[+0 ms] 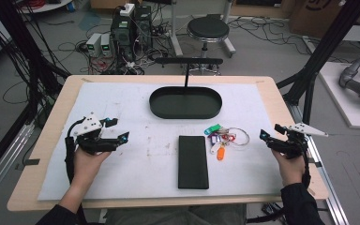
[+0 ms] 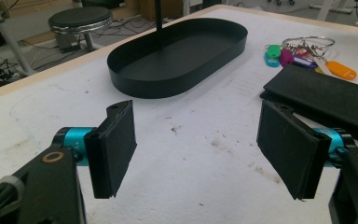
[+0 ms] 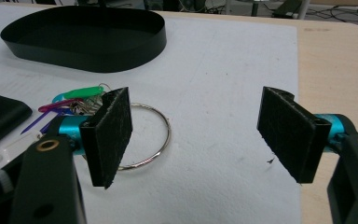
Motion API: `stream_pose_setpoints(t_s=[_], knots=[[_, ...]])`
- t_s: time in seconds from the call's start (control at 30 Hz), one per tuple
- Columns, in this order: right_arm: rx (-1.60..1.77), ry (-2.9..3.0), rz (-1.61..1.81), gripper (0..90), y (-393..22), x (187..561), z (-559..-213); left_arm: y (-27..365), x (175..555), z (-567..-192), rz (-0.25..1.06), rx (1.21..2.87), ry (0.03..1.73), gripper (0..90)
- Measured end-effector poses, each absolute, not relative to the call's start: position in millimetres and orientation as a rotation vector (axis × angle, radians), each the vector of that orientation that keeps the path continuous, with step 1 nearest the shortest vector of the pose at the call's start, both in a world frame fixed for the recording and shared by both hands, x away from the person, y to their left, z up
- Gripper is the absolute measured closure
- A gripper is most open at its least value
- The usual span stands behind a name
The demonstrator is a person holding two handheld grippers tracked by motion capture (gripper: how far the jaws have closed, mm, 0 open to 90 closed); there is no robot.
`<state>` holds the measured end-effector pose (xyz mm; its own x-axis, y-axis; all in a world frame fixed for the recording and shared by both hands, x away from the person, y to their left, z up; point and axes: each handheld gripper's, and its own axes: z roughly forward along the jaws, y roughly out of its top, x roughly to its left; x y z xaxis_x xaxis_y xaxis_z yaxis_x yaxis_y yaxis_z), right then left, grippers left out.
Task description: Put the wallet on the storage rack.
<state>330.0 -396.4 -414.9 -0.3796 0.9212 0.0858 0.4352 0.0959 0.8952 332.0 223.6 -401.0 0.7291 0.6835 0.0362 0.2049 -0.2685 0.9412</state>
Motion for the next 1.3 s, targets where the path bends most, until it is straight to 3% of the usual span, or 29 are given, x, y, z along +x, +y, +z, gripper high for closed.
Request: stream_pose_setpoints(t_s=[0.6,0.7,1.13,1.3], knots=[[1.379,1.847,1.229,28.7,-398.6,328.5,-415.3,221.8,330.2,-401.5,0.567,1.814,0.702,28.1],[1.388,1.852,1.227,34.1,-398.3,329.4,-416.5,222.0,330.5,-401.9,0.565,1.818,0.700,28.1],[1.400,1.867,1.180,42.7,-395.2,331.6,-419.2,221.2,329.3,-402.9,0.572,1.819,0.712,28.3],[1.421,1.850,1.189,39.4,-395.6,332.0,-420.1,221.9,329.2,-403.4,0.572,1.818,0.718,28.3]])
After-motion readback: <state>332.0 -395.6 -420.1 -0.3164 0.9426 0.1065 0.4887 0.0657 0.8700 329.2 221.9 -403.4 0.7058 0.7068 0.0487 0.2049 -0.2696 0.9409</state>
